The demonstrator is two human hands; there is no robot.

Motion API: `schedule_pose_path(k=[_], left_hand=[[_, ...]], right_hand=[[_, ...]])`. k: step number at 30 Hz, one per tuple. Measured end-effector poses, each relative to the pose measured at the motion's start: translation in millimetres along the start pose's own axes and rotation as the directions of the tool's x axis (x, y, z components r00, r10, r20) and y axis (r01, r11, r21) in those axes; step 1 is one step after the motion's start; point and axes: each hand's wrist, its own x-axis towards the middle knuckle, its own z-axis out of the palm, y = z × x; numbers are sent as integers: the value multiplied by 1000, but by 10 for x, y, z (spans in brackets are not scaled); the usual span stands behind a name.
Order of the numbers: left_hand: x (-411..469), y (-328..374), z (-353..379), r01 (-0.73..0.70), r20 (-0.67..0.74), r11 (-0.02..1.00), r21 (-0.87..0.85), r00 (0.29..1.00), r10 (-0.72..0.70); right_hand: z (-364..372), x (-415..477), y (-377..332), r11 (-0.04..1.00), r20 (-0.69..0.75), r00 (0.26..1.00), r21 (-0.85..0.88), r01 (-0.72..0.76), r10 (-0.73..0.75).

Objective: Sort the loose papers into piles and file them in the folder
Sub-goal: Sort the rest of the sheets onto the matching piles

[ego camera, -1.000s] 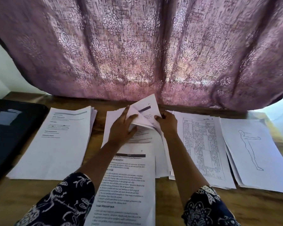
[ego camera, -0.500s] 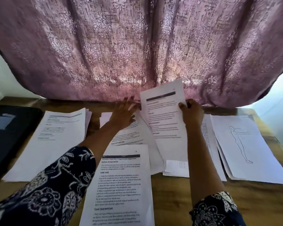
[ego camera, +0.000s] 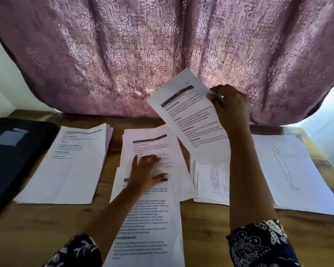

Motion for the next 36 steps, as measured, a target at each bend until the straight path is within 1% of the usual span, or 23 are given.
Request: schedule_pose_path(k=[1, 3, 5, 8, 11, 13, 16, 20, 22, 24, 27, 30, 33, 36], left_hand=[[-15, -7, 12, -15, -19, 1000, -2, 1000, 15], [-25, -30, 42, -45, -69, 999, -1, 997, 45], [-30, -46, 63, -55, -90, 998, -8, 994, 54], [-25, -67, 79, -65, -103, 997, -29, 993, 61], [-30, -60, 74, -69, -104, 997, -20, 992, 67], [-37, -53, 67, -70, -120, 998, -7, 990, 68], [-50, -59, 82, -60, -141, 998, -38, 989, 54], [-44, -56, 93, -51, -150, 998, -32, 988, 46], [-52, -39, 67, -67, -202, 997, -34, 978, 59], [-69, -37, 30, -77, -267, 994, -80, 962, 53], [-147, -75, -83, -94, -337, 977, -190, 941, 25], [-271, -131, -353, -144, -442, 948, -284, 897, 4], [-391, -118, -762, -202, -550, 943, -266, 835, 24], [-395, -93, -1007, -215, -584, 944, -251, 811, 30]], right_hand=[[15, 23, -35, 1000, 5, 1000, 2, 29, -29], [78, 61, -39, 1000, 44, 999, 17, 14, -15], [168, 82, 19, 995, 101, 993, 74, -60, 53], [309, 97, 111, 969, 195, 964, 134, -206, 178], [451, 82, 213, 940, 279, 929, 168, -298, 244], [543, 51, 302, 927, 332, 901, 153, -344, 280], [675, -57, 447, 919, 405, 858, 96, -383, 316], [773, -216, 555, 887, 470, 810, 111, -448, 350], [798, -270, 586, 883, 480, 801, 107, -458, 357], [829, -305, 635, 867, 478, 797, 132, -481, 370], [837, -335, 718, 814, 419, 801, 208, -543, 428], [811, -368, 760, 791, 345, 819, 263, -553, 458], [790, -412, 734, 789, 292, 836, 293, -540, 464], [810, -500, 625, 773, 300, 835, 325, -544, 462]])
